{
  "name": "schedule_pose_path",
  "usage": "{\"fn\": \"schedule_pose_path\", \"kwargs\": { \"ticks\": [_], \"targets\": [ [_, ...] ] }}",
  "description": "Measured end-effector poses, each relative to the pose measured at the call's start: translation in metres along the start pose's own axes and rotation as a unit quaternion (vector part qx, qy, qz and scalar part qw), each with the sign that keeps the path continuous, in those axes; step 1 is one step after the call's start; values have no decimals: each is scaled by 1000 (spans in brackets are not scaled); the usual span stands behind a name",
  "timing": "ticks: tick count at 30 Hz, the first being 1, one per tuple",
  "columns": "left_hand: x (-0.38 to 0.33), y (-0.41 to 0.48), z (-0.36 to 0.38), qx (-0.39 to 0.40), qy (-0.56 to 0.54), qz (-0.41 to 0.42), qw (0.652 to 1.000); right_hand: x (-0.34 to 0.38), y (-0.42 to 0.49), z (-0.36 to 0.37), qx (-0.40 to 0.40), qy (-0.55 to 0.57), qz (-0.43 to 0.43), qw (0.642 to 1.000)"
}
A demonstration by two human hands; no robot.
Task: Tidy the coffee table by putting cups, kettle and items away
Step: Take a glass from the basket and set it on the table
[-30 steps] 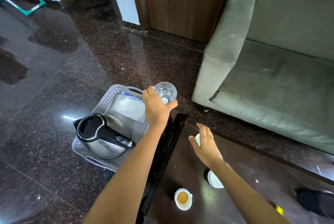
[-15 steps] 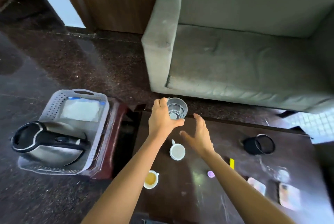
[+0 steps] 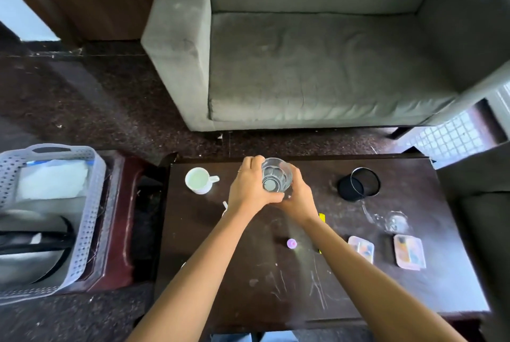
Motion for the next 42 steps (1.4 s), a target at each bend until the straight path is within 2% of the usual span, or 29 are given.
{"fn": "schedule_pose_path", "kwargs": {
  "ticks": [7,13,19,36,39,42],
  "targets": [
    [13,5,41,96,-44,18,994,-50,8,3,-45,-25,26,998],
    [40,1,67,45,-76,-34,996,-85,14,10,-59,-25,54,996],
    [55,4,83,44,-81,-52,994,-105,24,14,-82,-10,56,995],
    [61,3,106,31,-88,-63,994,-133,43,12,-25,-23,58,998],
    [58,-1,99,12,-92,-65,994,-130,36,7,-11,-69,30,997],
    [55,-5,85,-15,-101,-63,993,-114,24,2,-60,-133,-38,989]
  ]
}}
Point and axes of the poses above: each hand's wrist, its own y-axis towards the middle knuckle, its own z-axis out of the palm, x = y × z, the point moved 2 cm from there along y, towards the middle knuckle, and after that the axes turned 1 degree about x, right-handed, at the moved point
